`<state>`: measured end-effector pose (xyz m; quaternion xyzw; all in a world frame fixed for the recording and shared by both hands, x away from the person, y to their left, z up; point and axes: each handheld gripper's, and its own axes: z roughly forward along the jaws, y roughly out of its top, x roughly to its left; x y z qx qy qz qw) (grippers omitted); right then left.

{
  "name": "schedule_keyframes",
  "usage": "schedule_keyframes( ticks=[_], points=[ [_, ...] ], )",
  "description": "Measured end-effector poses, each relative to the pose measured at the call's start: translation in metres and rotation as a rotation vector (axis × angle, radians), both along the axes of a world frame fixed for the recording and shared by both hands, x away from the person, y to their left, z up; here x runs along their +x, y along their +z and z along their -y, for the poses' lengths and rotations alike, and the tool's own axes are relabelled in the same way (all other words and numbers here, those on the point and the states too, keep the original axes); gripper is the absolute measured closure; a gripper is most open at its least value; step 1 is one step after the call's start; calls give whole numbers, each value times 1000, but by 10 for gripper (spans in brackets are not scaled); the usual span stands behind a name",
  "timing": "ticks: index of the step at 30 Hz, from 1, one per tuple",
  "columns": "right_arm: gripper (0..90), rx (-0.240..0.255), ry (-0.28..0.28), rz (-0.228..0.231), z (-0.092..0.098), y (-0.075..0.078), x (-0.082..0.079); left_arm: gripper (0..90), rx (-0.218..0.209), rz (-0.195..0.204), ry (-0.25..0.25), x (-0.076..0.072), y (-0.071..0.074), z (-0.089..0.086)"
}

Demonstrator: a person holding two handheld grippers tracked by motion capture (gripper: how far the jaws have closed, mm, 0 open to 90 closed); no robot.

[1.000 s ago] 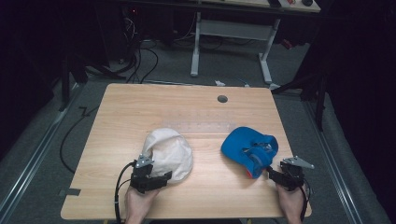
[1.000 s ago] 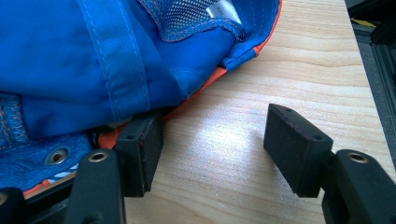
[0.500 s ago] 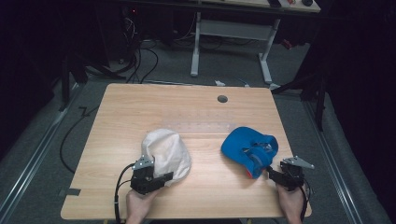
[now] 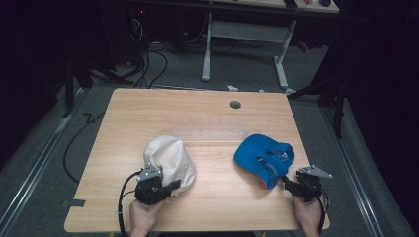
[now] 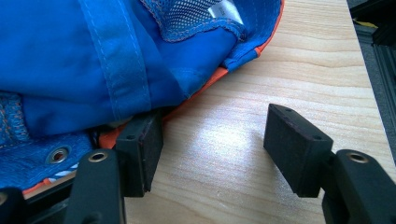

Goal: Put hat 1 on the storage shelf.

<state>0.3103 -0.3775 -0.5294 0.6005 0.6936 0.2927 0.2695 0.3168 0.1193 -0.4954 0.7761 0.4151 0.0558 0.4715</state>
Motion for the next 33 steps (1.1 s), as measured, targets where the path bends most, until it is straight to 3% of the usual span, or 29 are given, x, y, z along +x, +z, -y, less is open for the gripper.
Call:
schedule_keyframes(
  ticks=[3, 10, 15, 24, 33],
  points=[
    [378, 2, 0, 0, 0, 0, 0, 753, 16, 13, -4, 1, 5, -2],
    [378, 3, 1, 1, 0, 0, 0, 756, 65, 64, -13, 12, 31, -12],
    [378, 4, 1, 1, 0, 0, 0, 757, 66, 76, -10, 22, 43, -19],
    [376, 5, 2, 1, 0, 0, 0, 758, 56, 72, -10, 36, 51, -24],
    [374, 4, 6, 1, -1, 0, 0, 763, 97, 102, -50, 62, 76, -25]
  ],
)
